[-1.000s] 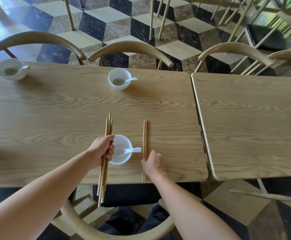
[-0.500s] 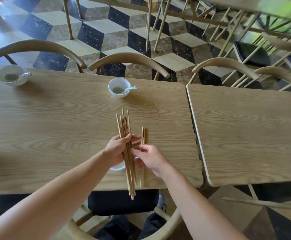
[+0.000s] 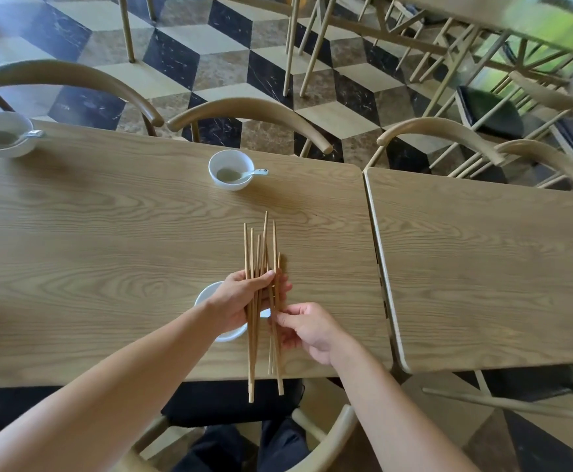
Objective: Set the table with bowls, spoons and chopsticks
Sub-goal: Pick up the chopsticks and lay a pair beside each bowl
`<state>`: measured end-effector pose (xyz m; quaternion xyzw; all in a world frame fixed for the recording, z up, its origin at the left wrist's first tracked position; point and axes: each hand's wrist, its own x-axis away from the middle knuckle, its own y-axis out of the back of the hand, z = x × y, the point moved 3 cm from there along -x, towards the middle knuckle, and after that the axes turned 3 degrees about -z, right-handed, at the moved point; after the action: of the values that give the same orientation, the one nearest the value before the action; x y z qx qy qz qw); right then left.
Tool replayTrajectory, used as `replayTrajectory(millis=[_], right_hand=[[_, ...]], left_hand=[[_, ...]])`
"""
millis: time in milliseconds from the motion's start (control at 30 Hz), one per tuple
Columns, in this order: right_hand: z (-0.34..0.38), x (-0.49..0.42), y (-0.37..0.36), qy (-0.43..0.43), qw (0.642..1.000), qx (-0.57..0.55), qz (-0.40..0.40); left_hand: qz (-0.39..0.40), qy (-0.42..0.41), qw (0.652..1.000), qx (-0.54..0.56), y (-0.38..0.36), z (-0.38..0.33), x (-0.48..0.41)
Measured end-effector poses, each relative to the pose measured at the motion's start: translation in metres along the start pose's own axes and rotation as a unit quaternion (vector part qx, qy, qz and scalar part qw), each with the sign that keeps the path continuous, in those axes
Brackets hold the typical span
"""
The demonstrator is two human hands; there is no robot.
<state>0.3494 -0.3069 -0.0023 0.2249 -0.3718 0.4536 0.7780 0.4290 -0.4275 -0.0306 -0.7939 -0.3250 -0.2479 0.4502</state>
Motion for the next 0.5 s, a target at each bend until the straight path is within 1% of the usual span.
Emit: replayTrajectory(millis=[100,167,267,333,400,433,500], right_hand=[[0.004,-0.002,0.007,0.025,0.997,0.062,-0.023],[0.008,-0.007,0.01,0.053,0.987,0.14,-0.062],[0.017,-0.014,0.012,0.087,0.947,0.29,-0.111],[0.025,-0.016,0.011,0.1,0.926,0.341,-0.126],[0.032,-0.021,0.011,0.096,0.921,0.357,-0.123],[0.035,-0.025,0.012,0.088,0.927,0.346,-0.114],[0.043,-0.032,0.017,0.062,0.957,0.273,-0.072]], left_hand=[[-0.006,-0.003,1.0,0.006,-0.006,0.002,-0.004],[-0.019,-0.004,1.0,0.016,-0.01,0.004,-0.006],[-0.041,-0.004,0.998,0.04,-0.017,0.004,-0.011],[-0.056,-0.003,0.998,0.042,-0.022,0.002,-0.014],[-0.058,-0.001,0.997,0.043,-0.028,-0.001,-0.015],[-0.056,-0.002,0.997,0.046,-0.03,-0.004,-0.016],[-0.054,-0.011,0.997,0.052,-0.028,-0.011,-0.021]])
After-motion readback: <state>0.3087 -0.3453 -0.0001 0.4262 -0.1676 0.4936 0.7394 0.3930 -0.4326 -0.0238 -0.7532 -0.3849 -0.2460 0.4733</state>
